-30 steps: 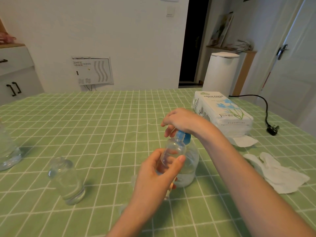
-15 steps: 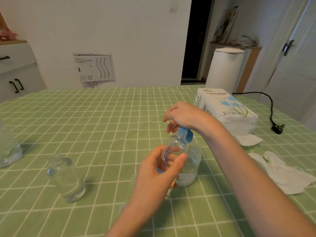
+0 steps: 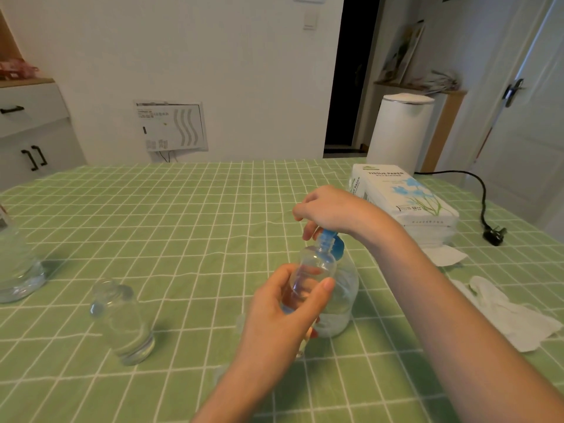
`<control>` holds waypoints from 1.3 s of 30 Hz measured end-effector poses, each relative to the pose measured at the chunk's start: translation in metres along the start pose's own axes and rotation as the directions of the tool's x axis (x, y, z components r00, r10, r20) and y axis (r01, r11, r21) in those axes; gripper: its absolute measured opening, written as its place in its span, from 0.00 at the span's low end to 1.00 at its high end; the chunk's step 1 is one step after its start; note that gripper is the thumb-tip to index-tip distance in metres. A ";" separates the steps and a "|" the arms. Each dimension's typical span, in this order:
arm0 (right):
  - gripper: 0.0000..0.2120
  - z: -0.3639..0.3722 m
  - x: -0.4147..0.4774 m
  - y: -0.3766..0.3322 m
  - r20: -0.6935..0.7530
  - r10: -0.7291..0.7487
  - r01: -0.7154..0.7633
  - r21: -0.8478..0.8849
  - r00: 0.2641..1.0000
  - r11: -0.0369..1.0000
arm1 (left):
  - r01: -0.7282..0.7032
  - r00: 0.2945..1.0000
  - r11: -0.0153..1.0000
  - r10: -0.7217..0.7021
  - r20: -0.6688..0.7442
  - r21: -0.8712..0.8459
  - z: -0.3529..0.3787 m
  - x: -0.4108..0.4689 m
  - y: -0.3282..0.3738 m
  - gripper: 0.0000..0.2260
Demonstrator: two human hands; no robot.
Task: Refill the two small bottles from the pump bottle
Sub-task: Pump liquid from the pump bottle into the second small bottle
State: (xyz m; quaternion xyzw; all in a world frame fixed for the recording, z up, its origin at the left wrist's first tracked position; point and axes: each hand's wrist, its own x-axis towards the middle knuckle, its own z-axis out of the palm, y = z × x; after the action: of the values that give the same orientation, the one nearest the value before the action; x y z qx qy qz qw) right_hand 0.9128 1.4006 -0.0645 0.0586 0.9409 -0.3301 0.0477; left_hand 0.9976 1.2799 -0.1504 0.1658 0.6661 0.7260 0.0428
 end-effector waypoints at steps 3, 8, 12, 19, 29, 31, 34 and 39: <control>0.14 0.002 0.001 0.000 0.009 0.004 -0.004 0.030 1.000 1.000 | -0.003 1.000 1.000 0.003 0.000 0.007 -0.001 0.000 0.001 0.13; 0.13 0.004 0.001 0.001 0.026 0.009 -0.010 0.070 1.000 0.997 | 0.002 1.000 1.000 -0.002 -0.007 -0.025 0.001 0.000 0.000 0.14; 0.13 0.006 0.001 0.003 0.034 0.019 -0.021 0.059 0.999 0.998 | 0.012 1.000 0.999 -0.013 -0.016 -0.039 0.003 0.000 -0.001 0.16; 0.14 0.008 -0.001 0.005 0.042 0.036 -0.039 0.051 0.998 0.998 | 0.021 0.999 1.000 -0.021 -0.031 -0.018 0.003 0.000 -0.003 0.16; 0.16 0.000 0.003 0.000 0.000 0.010 -0.010 -0.024 1.000 1.000 | 0.009 1.000 1.000 -0.009 -0.010 -0.025 0.002 -0.001 0.001 0.15; 0.16 0.002 0.003 0.001 0.009 0.019 -0.019 -0.016 1.000 1.000 | 0.010 1.000 1.000 -0.011 -0.010 -0.027 0.002 -0.002 0.001 0.17; 0.16 0.004 0.004 0.003 0.017 0.026 -0.026 0.000 1.000 1.000 | 0.014 1.000 1.000 -0.014 -0.018 -0.027 0.002 -0.001 0.000 0.17; 0.15 0.009 0.005 0.006 0.047 0.039 -0.039 0.006 0.998 0.999 | 0.026 1.000 1.000 -0.026 -0.017 -0.015 0.002 -0.002 -0.002 0.17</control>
State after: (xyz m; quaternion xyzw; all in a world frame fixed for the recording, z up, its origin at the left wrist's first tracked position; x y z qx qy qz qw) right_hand 0.9096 1.4004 -0.0759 0.0693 0.9370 -0.3337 0.0761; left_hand 1.0000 1.2817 -0.1524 0.1506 0.6629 0.7318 0.0479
